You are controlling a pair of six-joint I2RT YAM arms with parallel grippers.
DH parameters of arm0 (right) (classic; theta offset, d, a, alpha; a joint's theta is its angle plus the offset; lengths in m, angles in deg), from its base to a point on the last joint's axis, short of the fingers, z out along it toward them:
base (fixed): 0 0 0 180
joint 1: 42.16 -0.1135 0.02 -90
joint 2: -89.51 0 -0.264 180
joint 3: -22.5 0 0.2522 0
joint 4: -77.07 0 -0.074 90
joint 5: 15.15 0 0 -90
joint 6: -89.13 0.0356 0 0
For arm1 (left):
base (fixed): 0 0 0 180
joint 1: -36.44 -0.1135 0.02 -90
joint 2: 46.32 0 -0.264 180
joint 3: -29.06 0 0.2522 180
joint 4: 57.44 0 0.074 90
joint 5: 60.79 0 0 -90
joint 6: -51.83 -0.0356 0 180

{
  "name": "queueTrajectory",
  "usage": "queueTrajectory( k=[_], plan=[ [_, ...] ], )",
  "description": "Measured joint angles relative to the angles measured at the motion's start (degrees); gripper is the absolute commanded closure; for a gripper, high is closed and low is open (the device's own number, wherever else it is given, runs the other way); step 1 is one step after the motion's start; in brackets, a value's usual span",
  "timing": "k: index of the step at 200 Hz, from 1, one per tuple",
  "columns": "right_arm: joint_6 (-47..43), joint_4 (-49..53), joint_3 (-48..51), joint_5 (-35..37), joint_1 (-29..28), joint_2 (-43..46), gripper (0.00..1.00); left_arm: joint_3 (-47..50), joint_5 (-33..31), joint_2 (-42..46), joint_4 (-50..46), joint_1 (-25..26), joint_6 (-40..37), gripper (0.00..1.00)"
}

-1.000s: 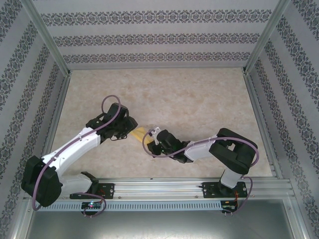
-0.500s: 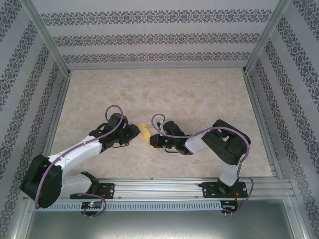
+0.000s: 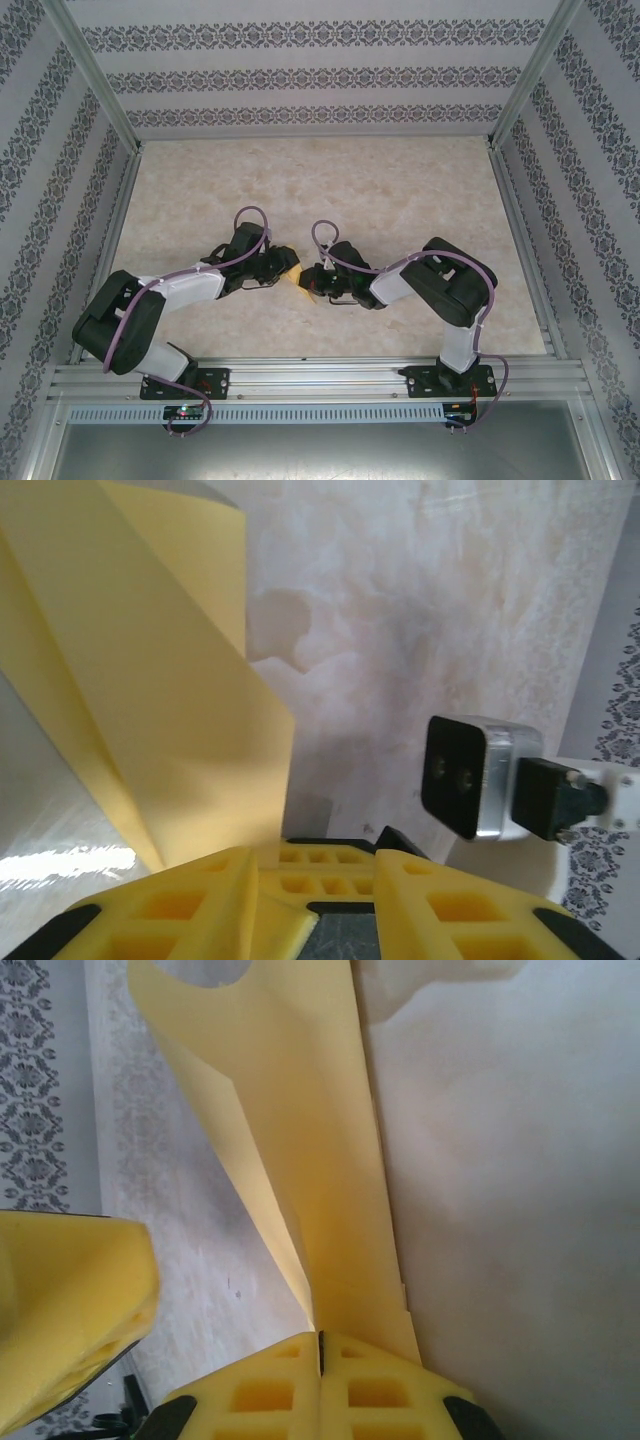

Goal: Fold a paper plane with a square sheet of paper (pick it up from the middle)
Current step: Fold the wing for the fifth time at the center of the table.

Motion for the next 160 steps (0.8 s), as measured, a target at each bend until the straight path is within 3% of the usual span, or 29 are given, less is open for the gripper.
queueTrajectory(
  k=[12,37,160],
  plan=[
    [1.51,-0.35,0.02,-0.13,0.31,-0.20,1.00,0.02,0.00,-0.13,1.27,0.00,-0.28,0.87],
    [3.74,-1.07,0.00,-0.17,0.52,-0.66,1.00,0.00,0.04,-1.40,2.78,0.00,-0.39,1.00],
    [8.26,-1.46,0.00,-0.57,0.98,-0.98,1.00,0.13,-1.68,-7.15,3.74,0.00,0.59,1.00]
  ],
)
